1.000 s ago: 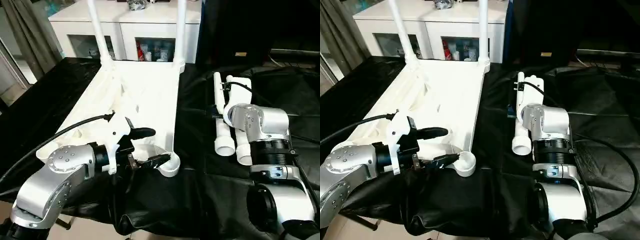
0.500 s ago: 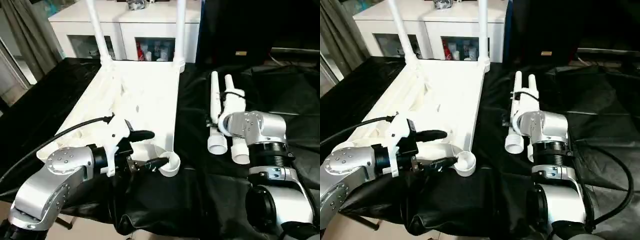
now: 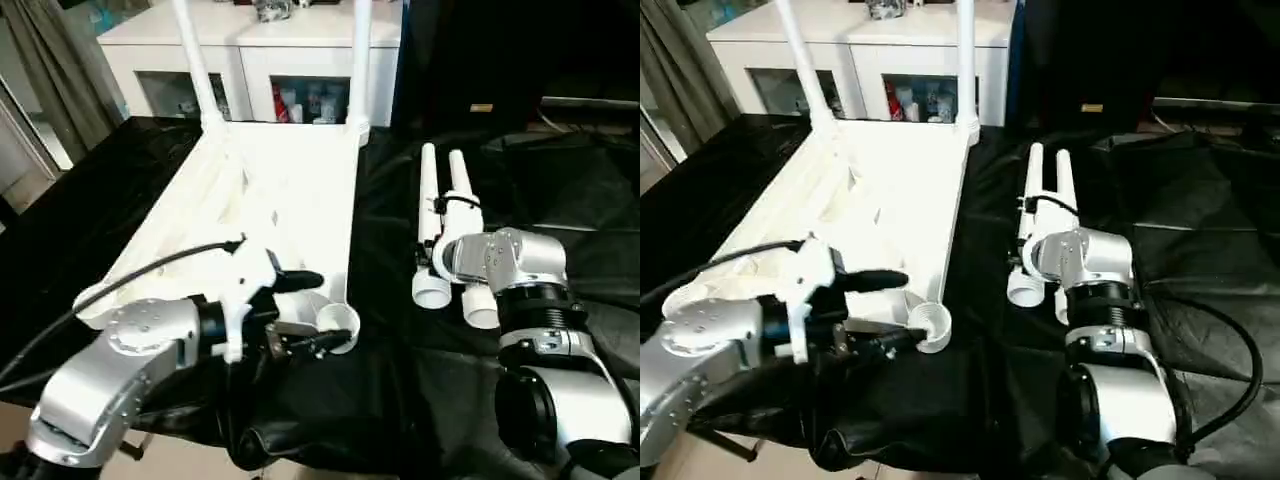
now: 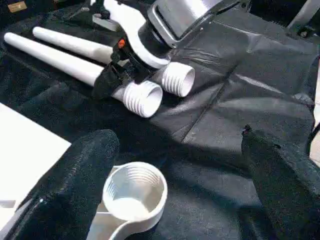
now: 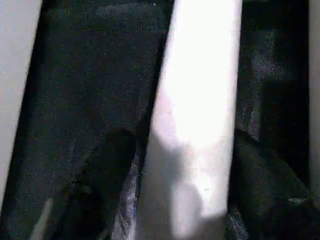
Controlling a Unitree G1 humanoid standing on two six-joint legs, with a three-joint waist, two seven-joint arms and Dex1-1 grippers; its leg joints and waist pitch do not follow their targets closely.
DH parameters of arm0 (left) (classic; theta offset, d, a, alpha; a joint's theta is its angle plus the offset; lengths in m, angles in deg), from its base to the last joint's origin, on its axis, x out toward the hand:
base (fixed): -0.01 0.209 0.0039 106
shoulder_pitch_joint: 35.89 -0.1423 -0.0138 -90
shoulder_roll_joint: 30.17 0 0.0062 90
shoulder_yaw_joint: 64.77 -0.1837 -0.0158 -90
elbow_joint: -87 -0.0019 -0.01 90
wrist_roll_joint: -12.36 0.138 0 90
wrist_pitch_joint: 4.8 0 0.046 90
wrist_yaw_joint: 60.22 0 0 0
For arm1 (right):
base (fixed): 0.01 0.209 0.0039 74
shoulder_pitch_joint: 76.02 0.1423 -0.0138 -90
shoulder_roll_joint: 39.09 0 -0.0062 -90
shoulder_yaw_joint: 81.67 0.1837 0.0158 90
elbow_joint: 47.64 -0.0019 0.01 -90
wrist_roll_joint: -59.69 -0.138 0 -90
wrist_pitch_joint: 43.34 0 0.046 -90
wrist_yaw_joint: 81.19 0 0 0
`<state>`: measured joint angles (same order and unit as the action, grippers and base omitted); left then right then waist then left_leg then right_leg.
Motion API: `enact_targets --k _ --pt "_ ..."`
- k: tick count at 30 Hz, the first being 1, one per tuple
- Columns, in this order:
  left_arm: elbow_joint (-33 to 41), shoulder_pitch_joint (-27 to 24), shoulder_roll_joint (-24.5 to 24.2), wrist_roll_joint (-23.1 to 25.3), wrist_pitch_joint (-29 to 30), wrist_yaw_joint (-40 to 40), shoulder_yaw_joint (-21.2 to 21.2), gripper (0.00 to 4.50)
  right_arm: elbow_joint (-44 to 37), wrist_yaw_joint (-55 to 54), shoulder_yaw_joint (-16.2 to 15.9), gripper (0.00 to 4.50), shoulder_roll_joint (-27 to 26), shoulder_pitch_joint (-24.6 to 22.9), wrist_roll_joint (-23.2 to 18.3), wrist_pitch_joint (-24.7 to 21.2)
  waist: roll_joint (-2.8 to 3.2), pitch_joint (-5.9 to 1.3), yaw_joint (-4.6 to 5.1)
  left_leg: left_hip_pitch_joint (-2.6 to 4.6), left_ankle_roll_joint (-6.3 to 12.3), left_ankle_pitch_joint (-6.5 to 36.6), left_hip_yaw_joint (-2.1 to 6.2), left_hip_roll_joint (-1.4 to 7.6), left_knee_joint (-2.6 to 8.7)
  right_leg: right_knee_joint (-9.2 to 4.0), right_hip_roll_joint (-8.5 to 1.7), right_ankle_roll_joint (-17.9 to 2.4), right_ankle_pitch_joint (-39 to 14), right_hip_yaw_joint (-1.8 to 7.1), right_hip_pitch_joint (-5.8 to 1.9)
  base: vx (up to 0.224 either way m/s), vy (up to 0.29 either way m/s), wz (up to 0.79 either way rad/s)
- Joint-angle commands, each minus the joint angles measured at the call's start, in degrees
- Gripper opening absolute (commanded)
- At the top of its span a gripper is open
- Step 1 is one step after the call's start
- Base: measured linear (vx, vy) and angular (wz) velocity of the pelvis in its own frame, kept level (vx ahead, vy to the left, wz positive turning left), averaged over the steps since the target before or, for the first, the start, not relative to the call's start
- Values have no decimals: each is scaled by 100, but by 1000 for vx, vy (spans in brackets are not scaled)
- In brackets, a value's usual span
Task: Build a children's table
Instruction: Pick table leg
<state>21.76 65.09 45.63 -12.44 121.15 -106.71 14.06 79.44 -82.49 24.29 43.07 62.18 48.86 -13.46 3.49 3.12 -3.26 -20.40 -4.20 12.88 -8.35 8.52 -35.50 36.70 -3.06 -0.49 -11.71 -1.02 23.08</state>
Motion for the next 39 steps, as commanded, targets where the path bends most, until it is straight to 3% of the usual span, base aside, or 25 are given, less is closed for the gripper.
enact_targets --k 1,2,6,7,9,13,17,21,22,25,29,30,31,32,34,35,36,37,39 --pt "-29 108 -9 132 0 83 -22 450 253 34 -14 268 13 73 -1 6 -57 -354 -22 -33 -170 537 31 243 420 -418 -371 -1223 -871 218 -322 0 0 0" --pt "-4 133 -7 139 16 110 -9 450 330 35 -16 260 27 125 7 36 -97 -351 -14 -37 -169 526 23 245 419 -426 -370 -1213 -895 218 -319 0 0 0" --pt "107 125 -57 117 57 162 76 450 451 7 -9 224 38 263 13 72 -81 -350 -6 -41 -180 528 22 241 418 -424 -365 -1198 -858 215 -312 0 0 0" --pt "158 85 -74 119 41 195 122 450 434 -13 0 217 31 279 5 65 -50 -321 -22 -44 -177 550 28 238 425 -431 -372 -1194 -883 217 -295 0 0 0" --pt "210 11 -77 150 -27 283 204 450 381 -80 50 208 1 272 -22 69 -66 -310 -20 -46 -168 566 29 244 428 -432 -366 -1191 -839 222 -298 0 0 0" --pt "313 -134 -17 134 -52 517 445 450 48 -172 105 198 -82 162 -61 -56 -67 -227 2 -42 -186 822 31 245 466 -472 -349 -1159 -1111 219 -259 0 0 0" --pt "346 -216 -5 70 -21 577 581 450 -125 -226 104 194 -127 109 -62 -159 -36 -197 17 -24 -221 940 43 252 485 -482 -348 -1106 -1232 224 -233 0 0 0" --pt "344 -251 -26 76 3 649 587 450 -232 -265 103 193 -162 70 -84 -189 -49 -185 17 -30 -208 858 40 252 488 -467 -348 -1143 -1048 227 -237 0 0 0" --pt "338 -238 0 77 13 695 608 450 -294 -264 109 193 -185 58 -96 -159 -75 -182 8 -42 -198 825 45 256 496 -459 -357 -1151 -1050 231 -252 0 0 0" --pt "244 -94 221 50 -14 971 805 450 -648 -253 268 193 -315 52 -262 94 -74 -192 12 -44 -208 617 33 256 477 -443 -357 -1195 -735 237 -265 0 0 0" --pt "-265 260 664 82 -278 1494 1173 450 -1094 -285 434 193 -448 -43 -412 386 -32 -257 -28 -82 -42 -119 21 225 396 -343 -328 -1347 548 231 -301 0 0 0" --pt "-316 297 715 66 -289 1553 1223 450 -1157 -279 450 193 -469 -70 -433 448 -49 -241 -23 -90 -19 -115 18 221 401 -357 -319 -1369 590 224 -298 0 0 0" --pt "-512 456 900 37 -343 1798 1401 450 -1434 -213 543 193 -572 -186 -570 681 6 -242 -35 -95 -25 -67 25 224 402 -348 -333 -1385 594 219 -310 0 0 0" --pt "-543 486 924 21 -330 1836 1429 450 -1485 -204 561 193 -593 -207 -596 718 -30 -253 -38 -72 -21 17 28 244 404 -361 -345 -1399 563 220 -319 0 0 0" --pt "-860 834 1200 -67 -360 2182 1664 450 -2282 215 529 193 -788 -614 -803 1370 146 -260 -54 -60 -49 107 32 259 393 -348 -343 -1368 584 202 -292 0 0 0" --pt "-912 923 1264 -160 -275 2222 1713 450 -2478 333 471 193 -813 -722 -823 1487 71 -273 -47 -47 -32 108 32 269 400 -357 -335 -1364 727 195 -318 0 0 0" --pt "-961 998 1315 -223 -223 2242 1745 450 -2609 418 452 193 -844 -791 -869 1553 52 -296 -50 -70 3 -29 49 260 393 -324 -340 -1400 894 194 -359 0 0 0" --pt "-1094 1187 1442 -386 -114 2276 1816 450 -2915 616 442 193 -933 -943 -1024 1667 92 -296 -55 -80 44 -167 46 241 381 -328 -343 -1421 972 183 -351 0 0 0" --pt "-1332 1539 1708 -821 208 2286 1927 450 -3490 1033 406 192 -1055 -1247 -1382 1712 110 -306 -74 -74 94 -153 33 245 362 -331 -354 -1485 981 195 -351 0 0 0"
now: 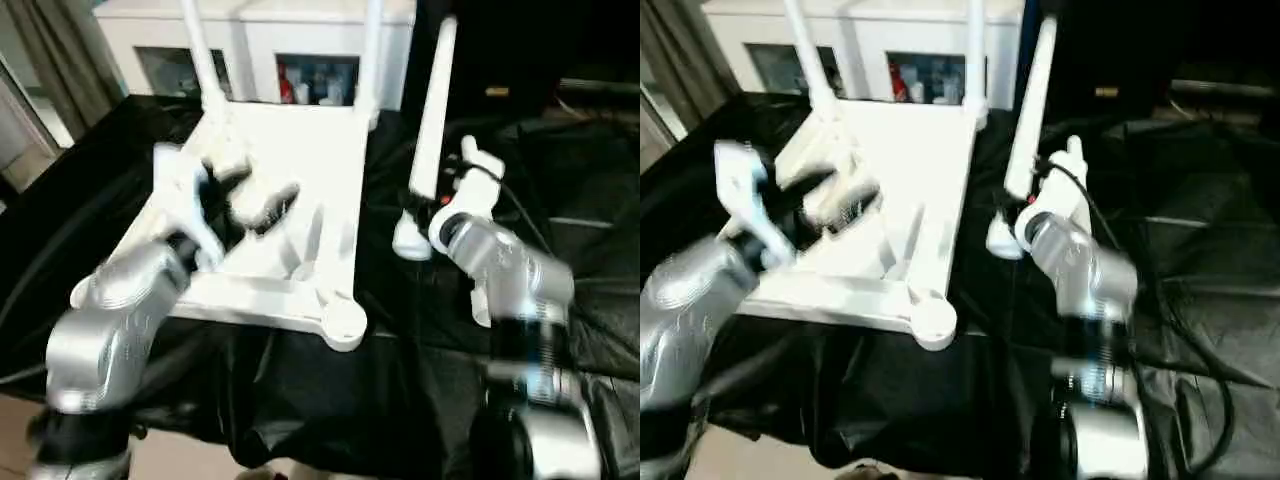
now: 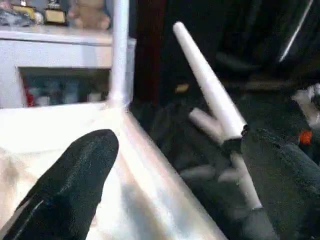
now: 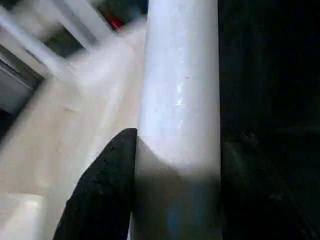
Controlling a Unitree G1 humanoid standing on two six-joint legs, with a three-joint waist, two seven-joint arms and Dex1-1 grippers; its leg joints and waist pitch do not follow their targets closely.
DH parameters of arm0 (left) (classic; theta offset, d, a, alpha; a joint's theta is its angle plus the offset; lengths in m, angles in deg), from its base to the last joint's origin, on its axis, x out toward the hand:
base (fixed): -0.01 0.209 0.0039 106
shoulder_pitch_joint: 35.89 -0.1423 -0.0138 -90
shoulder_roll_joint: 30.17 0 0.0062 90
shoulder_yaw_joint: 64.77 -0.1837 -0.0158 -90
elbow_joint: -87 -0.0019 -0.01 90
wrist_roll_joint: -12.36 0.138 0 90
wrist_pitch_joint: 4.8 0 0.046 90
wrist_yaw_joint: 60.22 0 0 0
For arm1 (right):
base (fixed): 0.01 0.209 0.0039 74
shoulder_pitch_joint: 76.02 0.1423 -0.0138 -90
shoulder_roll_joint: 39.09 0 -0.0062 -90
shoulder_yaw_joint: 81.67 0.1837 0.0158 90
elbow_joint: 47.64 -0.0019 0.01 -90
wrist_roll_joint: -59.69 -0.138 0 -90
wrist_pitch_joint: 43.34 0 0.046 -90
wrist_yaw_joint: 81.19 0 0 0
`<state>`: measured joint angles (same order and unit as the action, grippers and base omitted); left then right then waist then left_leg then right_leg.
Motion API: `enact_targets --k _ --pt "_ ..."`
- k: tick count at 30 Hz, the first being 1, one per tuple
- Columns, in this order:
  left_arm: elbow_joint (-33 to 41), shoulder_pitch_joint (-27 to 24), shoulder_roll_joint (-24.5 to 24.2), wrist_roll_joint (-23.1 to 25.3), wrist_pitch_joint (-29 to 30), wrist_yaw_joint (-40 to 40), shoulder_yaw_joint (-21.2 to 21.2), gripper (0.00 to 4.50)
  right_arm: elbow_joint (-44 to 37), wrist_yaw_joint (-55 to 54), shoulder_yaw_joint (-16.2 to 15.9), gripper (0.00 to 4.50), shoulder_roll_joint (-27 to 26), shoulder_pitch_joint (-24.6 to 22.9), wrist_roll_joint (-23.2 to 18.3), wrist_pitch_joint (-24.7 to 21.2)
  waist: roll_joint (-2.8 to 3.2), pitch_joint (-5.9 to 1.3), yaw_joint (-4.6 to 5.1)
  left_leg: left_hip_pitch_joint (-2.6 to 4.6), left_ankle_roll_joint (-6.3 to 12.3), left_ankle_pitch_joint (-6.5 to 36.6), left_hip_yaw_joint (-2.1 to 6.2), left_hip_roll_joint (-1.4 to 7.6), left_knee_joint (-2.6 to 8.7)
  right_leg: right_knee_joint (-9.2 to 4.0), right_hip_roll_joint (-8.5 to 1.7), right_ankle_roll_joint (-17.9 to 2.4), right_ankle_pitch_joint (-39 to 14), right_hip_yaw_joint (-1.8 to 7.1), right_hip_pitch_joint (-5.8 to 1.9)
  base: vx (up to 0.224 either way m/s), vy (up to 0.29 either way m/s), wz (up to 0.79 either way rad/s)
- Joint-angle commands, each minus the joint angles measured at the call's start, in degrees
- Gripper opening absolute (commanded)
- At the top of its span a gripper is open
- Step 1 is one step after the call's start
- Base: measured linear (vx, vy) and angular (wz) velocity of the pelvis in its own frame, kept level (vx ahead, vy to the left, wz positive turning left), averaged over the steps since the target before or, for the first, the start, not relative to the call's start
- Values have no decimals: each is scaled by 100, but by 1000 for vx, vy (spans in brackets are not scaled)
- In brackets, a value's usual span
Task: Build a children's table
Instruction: Pick table leg
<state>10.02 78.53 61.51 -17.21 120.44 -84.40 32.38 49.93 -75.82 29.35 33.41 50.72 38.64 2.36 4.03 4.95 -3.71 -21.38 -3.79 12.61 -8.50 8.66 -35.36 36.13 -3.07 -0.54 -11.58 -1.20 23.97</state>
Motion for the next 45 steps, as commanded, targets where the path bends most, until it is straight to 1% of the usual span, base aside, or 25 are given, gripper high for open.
enact_targets --k 1,3,4,5,6,8,9,10,11,12,13,14,17,19,20,23,24,25,26,28,29,30,34,41,45 --pt "-162 203 127 -354 287 56 97 450 -550 376 -101 192 -91 -107 -367 131 45 -490 -35 11 102 -123 50 222 352 -272 -353 -1505 961 214 -457 0 0 0" --pt "-286 377 261 -548 441 72 146 450 -797 587 -146 191 -123 -255 -526 154 25 -509 -52 -5 146 -151 65 227 349 -269 -372 -1553 904 207 -472 0 0 0" --pt "-561 745 490 -864 722 131 226 450 -1259 1037 -366 191 -139 -562 -820 142 22 -497 -42 -13 169 -114 59 223 351 -285 -366 -1541 775 207 -473 0 0 0" --pt "-734 965 621 -1099 931 174 309 450 -1495 1309 -530 191 -146 -737 -987 148 90 -539 -83 11 190 -85 63 221 319 -283 -382 -1538 687 207 -478 0 0 0" --pt "-774 1016 651 -1157 983 185 330 450 -1549 1373 -569 191 -148 -778 -1025 150 71 -535 -91 20 210 -79 48 217 310 -298 -370 -1528 687 208 -465 0 0 0" --pt "-901 1185 738 -1294 1104 225 384 450 -1715 1574 -689 191 -156 -905 -1148 159 29 -537 -120 -40 237 -134 96 234 333 -292 -401 -1529 582 194 -503 0 0 0" --pt "-1002 1320 805 -1359 1148 279 429 450 -1822 1715 -766 191 -167 -991 -1244 158 60 -533 -125 -44 240 -101 96 228 333 -298 -398 -1519 461 185 -488 0 0 0" --pt "-1063 1396 849 -1402 1171 321 464 450 -1875 1789 -802 191 -176 -1035 -1301 151 55 -530 -144 -12 261 7 68 227 313 -354 -397 -1470 186 203 -462 0 0 0" --pt "-1234 1589 954 -1534 1221 426 565 450 -1965 1936 -875 191 -178 -1129 -1390 114 42 -541 -173 -30 264 -43 82 229 322 -346 -403 -1443 108 206 -481 0 0 0" --pt "-1340 1701 1028 -1640 1264 493 633 450 -2011 2041 -917 191 -163 -1179 -1447 80 -40 -528 -174 -28 283 -7 51 220 325 -387 -382 -1405 -3 207 -464 0 0 0" --pt "-1427 1789 1090 -1741 1309 548 692 450 -2041 2124 -947 191 -145 -1215 -1489 49 36 -542 -236 8 261 35 56 227 306 -382 -404 -1384 -210 207 -447 0 0 0" --pt "-1508 1864 1128 -1809 1358 582 723 450 -2061 2182 -975 191 -111 -1242 -1522 15 -20 -536 -226 -8 263 31 58 249 326 -394 -400 -1368 -229 200 -445 0 0 0" --pt "-1768 1995 1233 -1892 1518 596 742 450 -2137 2419 -1143 191 99 -1322 -1577 -64 15 -539 -259 2 229 83 54 255 330 -412 -401 -1257 -478 168 -421 0 0 0" --pt "-1859 2009 1253 -1835 1516 612 710 450 -2204 2548 -1204 191 210 -1355 -1658 -111 1 -564 -287 -23 261 -67 68 266 328 -388 -411 -1172 -381 156 -435 0 0 0" --pt "-1890 2013 1267 -1828 1518 618 705 450 -2232 2599 -1229 191 262 -1363 -1689 -142 -35 -571 -293 -39 298 -155 67 263 320 -380 -406 -1127 -256 148 -443 0 0 0" --pt "-1888 2086 1390 -2090 1516 627 814 450 -2320 2820 -1414 191 576 -1407 -1657 -213 -35 -594 -318 -76 388 -392 73 261 277 -343 -422 -1180 30 128 -445 0 0 0" --pt "-1889 2095 1404 -2124 1518 632 830 450 -2329 2867 -1447 191 631 -1415 -1647 -218 -102 -599 -314 -83 406 -404 62 259 277 -341 -419 -1187 71 129 -459 0 0 0" --pt "-1891 2100 1412 -2142 1521 639 837 432 -2335 2903 -1468 191 671 -1422 -1642 -219 -59 -596 -331 -94 448 -414 69 257 273 -328 -428 -1220 54 121 -442 0 0 0" --pt "-1912 2101 1399 -2115 1539 668 825 421 -2335 2956 -1519 191 746 -1427 -1619 -206 -90 -592 -324 -99 475 -358 65 258 273 -344 -432 -1192 -62 118 -444 0 0 0" --pt "-1955 2101 1382 -2038 1548 728 807 413 -2329 3013 -1583 191 841 -1438 -1593 -181 -83 -584 -327 -96 480 -292 66 259 276 -366 -437 -1146 -282 114 -439 0 0 0" --pt "-1982 2080 1388 -1979 1495 803 827 410 -2295 3033 -1632 191 880 -1435 -1543 -144 -116 -584 -334 -91 468 -271 64 263 280 -373 -438 -1107 -388 116 -442 0 0 0" --pt "-1989 2069 1395 -1953 1462 842 841 378 -2278 3040 -1659 191 898 -1433 -1519 -126 -111 -577 -335 -95 457 -264 69 267 285 -375 -436 -1094 -428 114 -439 0 0 0" --pt "-1953 2045 1410 -1817 1339 1068 877 370 -2217 2996 -1759 191 967 -1379 -1419 -40 -110 -591 -331 -91 418 -274 76 273 281 -380 -432 -1021 -455 107 -429 0 0 0" --pt "-1924 2033 1489 -1634 1246 1581 920 290 -2174 2820 -1930 191 1007 -1324 -1159 156 -99 -600 -329 -88 384 -229 73 272 269 -373 -432 -1085 -402 107 -426 0 0 0" --pt "-1857 1975 1543 -1669 1233 1617 895 275 -2188 2764 -2020 191 1015 -1308 -1105 175 -113 -593 -322 -94 393 -197 67 265 269 -380 -426 -1076 -466 107 -424 0 0 0"
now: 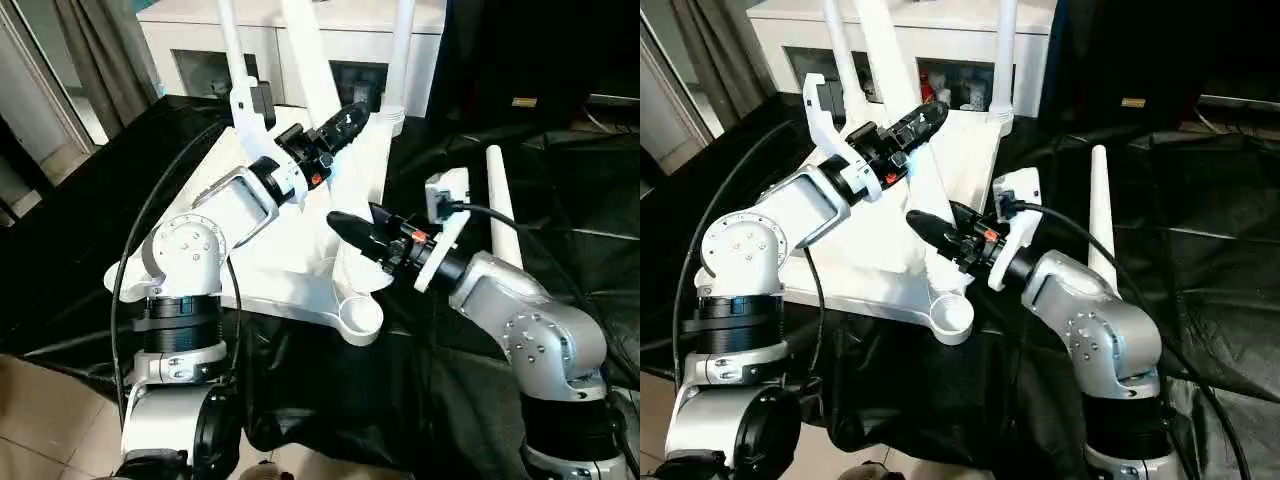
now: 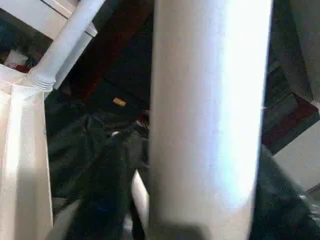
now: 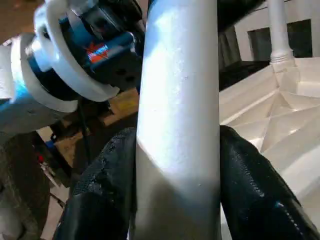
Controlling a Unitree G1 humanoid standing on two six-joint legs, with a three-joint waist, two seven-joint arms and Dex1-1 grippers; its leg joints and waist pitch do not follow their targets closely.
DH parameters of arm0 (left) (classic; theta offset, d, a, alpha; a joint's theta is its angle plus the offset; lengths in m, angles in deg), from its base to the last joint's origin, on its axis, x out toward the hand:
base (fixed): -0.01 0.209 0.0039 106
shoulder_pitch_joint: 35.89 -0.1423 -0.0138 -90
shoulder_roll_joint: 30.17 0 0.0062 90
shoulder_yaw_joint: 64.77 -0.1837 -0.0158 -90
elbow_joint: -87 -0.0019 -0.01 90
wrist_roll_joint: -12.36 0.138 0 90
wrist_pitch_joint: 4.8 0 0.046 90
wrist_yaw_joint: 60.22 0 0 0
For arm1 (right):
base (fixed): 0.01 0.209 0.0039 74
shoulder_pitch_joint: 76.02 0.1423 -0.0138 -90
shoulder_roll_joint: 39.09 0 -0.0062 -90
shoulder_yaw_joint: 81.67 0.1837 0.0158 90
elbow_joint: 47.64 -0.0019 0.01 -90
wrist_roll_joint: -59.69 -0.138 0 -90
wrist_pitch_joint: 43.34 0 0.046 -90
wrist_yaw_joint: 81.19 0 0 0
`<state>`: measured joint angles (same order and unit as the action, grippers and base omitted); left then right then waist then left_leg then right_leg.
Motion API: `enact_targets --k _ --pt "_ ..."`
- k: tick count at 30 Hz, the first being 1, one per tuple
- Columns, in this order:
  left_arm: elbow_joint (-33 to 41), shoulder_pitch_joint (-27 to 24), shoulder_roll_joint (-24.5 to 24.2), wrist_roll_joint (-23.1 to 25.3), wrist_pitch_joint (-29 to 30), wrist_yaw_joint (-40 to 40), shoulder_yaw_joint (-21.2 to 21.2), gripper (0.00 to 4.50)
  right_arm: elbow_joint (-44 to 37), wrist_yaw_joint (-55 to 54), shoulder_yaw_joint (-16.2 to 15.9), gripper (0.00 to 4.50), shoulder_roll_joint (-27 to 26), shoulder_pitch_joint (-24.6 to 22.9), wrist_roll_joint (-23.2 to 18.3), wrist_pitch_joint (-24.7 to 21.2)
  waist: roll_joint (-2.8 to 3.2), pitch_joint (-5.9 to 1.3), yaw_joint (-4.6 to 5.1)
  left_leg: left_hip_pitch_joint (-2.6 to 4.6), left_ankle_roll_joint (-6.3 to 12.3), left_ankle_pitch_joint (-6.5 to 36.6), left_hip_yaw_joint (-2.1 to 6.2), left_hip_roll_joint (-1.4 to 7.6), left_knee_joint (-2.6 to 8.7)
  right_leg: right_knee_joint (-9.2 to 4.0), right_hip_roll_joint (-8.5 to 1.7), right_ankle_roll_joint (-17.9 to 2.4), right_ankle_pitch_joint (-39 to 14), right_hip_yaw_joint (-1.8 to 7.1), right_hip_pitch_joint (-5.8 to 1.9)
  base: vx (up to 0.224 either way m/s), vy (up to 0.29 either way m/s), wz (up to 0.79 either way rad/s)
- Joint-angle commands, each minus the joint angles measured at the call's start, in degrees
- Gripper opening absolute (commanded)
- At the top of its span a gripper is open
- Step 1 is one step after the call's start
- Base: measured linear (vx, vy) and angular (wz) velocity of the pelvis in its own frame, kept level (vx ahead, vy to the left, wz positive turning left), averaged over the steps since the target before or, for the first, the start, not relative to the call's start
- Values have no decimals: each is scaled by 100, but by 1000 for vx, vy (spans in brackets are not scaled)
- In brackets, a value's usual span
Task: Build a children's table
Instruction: Pick table leg
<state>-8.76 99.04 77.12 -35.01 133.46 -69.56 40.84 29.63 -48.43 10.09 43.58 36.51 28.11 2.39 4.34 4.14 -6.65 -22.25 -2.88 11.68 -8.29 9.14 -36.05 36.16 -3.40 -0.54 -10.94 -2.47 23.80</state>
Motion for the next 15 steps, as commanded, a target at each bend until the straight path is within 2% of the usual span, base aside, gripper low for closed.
enact_targets --k 1,6,7,9,11,12,13,14,15 --pt "36 -90 -14 90 -80 132 47 244 -150 11 -132 191 -2 129 -22 180 -135 -508 -20 -12 300 -72 48 218 339 -390 -396 -1056 -606 234 -409 0 0 0" --pt "98 -144 37 50 -85 158 44 230 -171 -18 -208 191 67 131 99 242 -145 -506 -13 -1 269 -17 41 218 339 -409 -388 -1026 -700 236 -398 0 0 0" --pt "143 -172 -12 33 -82 12 -27 211 -92 -83 -133 226 23 156 53 223 -158 -507 -14 -6 272 -18 42 220 343 -409 -393 -1019 -702 237 -402 0 0 0" --pt "170 -179 -60 34 -79 -101 -76 199 -62 -72 -104 261 18 170 25 200 -152 -513 -17 -6 301 -60 46 222 339 -395 -393 -1021 -660 233 -395 0 0 0" --pt "303 -185 -302 -20 47 -611 -287 202 -46 116 -31 263 69 203 -206 11 -163 -512 -26 -6 339 -69 48 211 347 -398 -398 -996 -724 235 -398 0 0 0" --pt "308 -185 -316 -24 55 -639 -298 191 -45 128 -28 281 73 206 -221 -1 -149 -519 -29 -7 336 -89 51 221 345 -380 -399 -993 -705 234 -397 0 0 0" --pt "400 -170 -592 -97 230 -1179 -514 186 -33 412 -21 294 216 233 -419 -168 -135 -513 -22 10 341 -80 50 224 340 -385 -389 -1015 -694 229 -371 0 0 0" --pt "400 -170 -592 -97 230 -1179 -514 186 -33 412 -21 294 216 233 -419 -168 -118 -520 -33 12 348 -79 55 226 340 -375 -392 -1019 -694 227 -379 0 0 0" --pt "443 -142 -818 -177 387 -1621 -668 185 -3 658 9 306 377 250 -625 -392 -96 -509 -38 9 323 -67 55 237 343 -368 -390 -1024 -687 232 -367 0 0 0"
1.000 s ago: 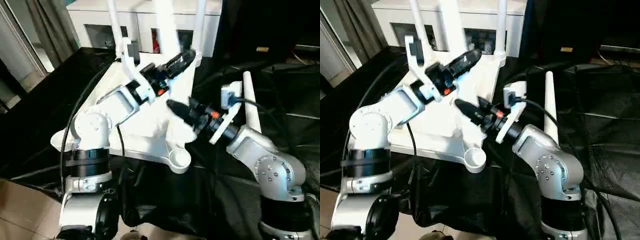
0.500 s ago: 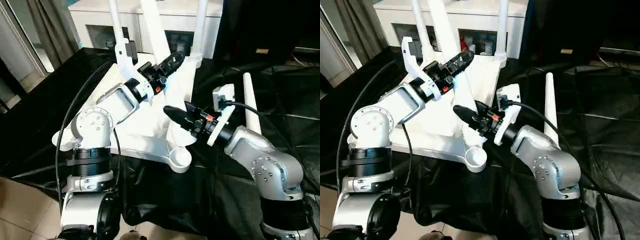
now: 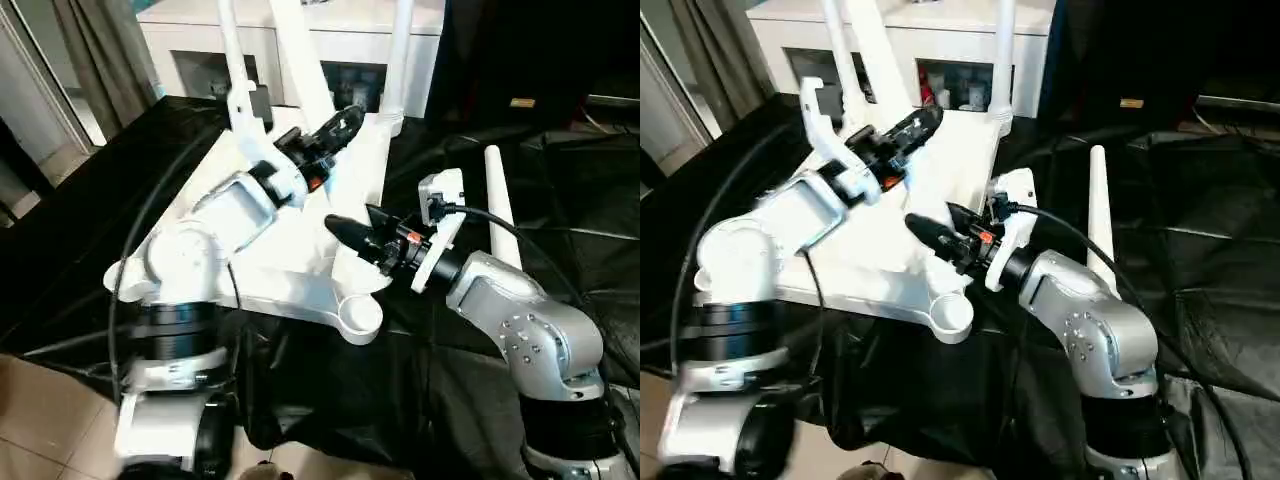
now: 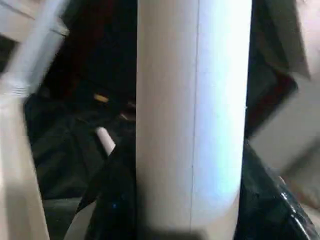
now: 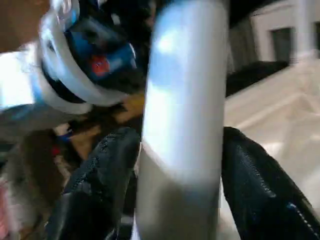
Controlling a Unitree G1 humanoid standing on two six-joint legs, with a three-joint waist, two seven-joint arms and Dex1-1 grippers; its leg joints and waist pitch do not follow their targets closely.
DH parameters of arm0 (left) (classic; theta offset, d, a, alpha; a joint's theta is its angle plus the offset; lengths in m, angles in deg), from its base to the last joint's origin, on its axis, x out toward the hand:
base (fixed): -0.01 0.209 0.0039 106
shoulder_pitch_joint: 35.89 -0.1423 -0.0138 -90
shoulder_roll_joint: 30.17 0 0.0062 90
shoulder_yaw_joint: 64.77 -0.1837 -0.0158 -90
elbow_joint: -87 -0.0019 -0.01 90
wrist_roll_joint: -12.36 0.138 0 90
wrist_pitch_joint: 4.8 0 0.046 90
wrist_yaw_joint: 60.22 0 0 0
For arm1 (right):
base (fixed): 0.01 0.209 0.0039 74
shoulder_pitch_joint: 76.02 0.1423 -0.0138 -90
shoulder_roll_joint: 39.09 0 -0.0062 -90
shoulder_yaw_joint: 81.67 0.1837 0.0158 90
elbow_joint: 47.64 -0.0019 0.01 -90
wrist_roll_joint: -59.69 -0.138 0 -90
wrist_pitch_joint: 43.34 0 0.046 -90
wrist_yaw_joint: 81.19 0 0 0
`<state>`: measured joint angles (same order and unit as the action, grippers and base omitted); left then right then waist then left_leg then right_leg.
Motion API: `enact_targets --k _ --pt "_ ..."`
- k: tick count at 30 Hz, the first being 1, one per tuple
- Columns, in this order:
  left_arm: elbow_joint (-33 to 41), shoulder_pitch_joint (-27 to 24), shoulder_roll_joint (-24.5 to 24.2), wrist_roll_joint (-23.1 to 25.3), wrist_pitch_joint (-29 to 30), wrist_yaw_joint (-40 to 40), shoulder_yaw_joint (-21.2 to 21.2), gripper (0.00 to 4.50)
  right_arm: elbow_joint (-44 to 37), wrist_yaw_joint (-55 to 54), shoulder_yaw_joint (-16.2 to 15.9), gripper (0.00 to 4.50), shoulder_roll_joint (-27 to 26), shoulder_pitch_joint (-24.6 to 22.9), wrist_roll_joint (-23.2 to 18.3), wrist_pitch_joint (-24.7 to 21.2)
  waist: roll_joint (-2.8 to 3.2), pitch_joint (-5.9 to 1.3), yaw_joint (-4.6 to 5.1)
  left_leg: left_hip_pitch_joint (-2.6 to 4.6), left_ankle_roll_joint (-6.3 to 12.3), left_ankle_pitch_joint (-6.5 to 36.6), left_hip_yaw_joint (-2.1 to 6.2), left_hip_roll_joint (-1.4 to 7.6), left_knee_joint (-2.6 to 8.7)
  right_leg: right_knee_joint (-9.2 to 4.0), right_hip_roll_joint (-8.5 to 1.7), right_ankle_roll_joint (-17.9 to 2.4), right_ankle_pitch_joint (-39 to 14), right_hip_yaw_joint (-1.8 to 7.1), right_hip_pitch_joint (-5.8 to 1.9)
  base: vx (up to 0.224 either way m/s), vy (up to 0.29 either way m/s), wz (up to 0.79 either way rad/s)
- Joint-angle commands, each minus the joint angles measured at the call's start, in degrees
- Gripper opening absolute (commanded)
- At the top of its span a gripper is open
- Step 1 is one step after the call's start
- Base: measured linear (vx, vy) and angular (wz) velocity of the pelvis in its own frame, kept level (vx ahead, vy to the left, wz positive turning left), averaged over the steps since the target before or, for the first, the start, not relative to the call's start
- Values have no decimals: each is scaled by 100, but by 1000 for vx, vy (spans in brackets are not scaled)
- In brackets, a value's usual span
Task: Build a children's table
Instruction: Pick table leg
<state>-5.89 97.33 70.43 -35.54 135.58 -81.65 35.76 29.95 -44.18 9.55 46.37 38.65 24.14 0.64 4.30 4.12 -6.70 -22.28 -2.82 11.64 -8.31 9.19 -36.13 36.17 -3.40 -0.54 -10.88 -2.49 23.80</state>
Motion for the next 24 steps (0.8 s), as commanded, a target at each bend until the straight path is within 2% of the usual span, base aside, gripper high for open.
enact_targets --k 1,2,4,5,6,7,9,10,11,12,14,15,18,22,24 --pt "166 54 -257 -185 266 -635 -224 185 -21 385 85 313 197 46 -364 -343 -86 -509 -40 32 313 -9 54 212 351 -381 -378 -1030 -742 232 -380 0 0 0" --pt "166 54 -257 -185 266 -635 -224 185 -21 385 85 313 197 46 -364 -343 -76 -500 -46 34 286 -1 49 235 355 -376 -383 -1081 -678 239 -359 0 0 0" --pt "192 128 -472 -321 415 -1140 -377 184 -16 708 152 319 404 88 -718 -673 -84 -516 -62 25 270 -15 47 227 348 -358 -393 -1160 -570 235 -387 0 0 0" --pt "193 175 -533 -381 455 -1346 -433 184 -9 829 165 319 484 118 -855 -816 -36 -515 -67 40 267 19 53 231 347 -367 -386 -1181 -563 230 -378 0 0 0" --pt "197 192 -546 -401 466 -1405 -450 184 -8 867 149 319 522 125 -874 -862 -54 -516 -68 37 269 20 55 232 348 -363 -384 -1186 -548 232 -386 0 0 0" --pt "194 271 -593 -462 498 -1641 -511 184 3 1012 52 319 693 158 -943 -1071 -46 -510 -72 42 253 51 52 231 351 -369 -381 -1207 -560 232 -386 0 0 0" --pt "158 326 -606 -471 484 -1754 -522 184 -3 1090 -51 319 804 172 -954 -1179 -50 -513 -81 38 210 52 49 236 347 -362 -389 -1244 -522 233 -391 0 0 0" --pt "97 387 -594 -472 431 -1844 -505 184 -47 1140 -167 319 898 161 -995 -1327 -1 -520 -86 42 187 67 51 231 337 -365 -391 -1249 -519 232 -394 0 0 0" --pt "97 387 -594 -472 431 -1844 -505 184 -47 1140 -167 319 898 161 -995 -1327 -36 -510 -84 38 166 119 51 234 346 -377 -391 -1260 -547 234 -404 0 0 0" --pt "78 410 -581 -465 397 -1881 -512 184 -71 1134 -219 319 926 145 -1000 -1385 -43 -505 -85 34 157 157 48 232 348 -386 -396 -1258 -604 235 -406 0 0 0" --pt "73 408 -566 -453 343 -2039 -586 184 -59 1066 -344 319 953 133 -948 -1507 -15 -507 -87 25 103 197 52 226 353 -399 -404 -1186 -810 238 -420 0 0 0" --pt "74 403 -558 -456 342 -2064 -598 184 -54 1051 -366 319 954 132 -938 -1535 -27 -509 -77 33 81 219 49 230 355 -410 -399 -1148 -865 240 -413 0 0 0" --pt "111 392 -582 -463 350 -2210 -668 184 -60 977 -306 283 932 145 -1016 -1649 -23 -521 -81 33 65 200 50 232 355 -410 -395 -1112 -895 238 -410 0 0 0" --pt "147 372 -656 -449 366 -2404 -784 184 -14 929 -170 272 915 203 -1143 -1702 -17 -525 -87 30 57 199 52 229 355 -407 -391 -1105 -869 233 -405 0 0 0" --pt "152 348 -700 -428 388 -2478 -843 184 -19 971 -81 272 922 251 -1220 -1667 13 -524 -93 31 37 238 57 228 355 -412 -389 -1096 -909 229 -401 0 0 0"
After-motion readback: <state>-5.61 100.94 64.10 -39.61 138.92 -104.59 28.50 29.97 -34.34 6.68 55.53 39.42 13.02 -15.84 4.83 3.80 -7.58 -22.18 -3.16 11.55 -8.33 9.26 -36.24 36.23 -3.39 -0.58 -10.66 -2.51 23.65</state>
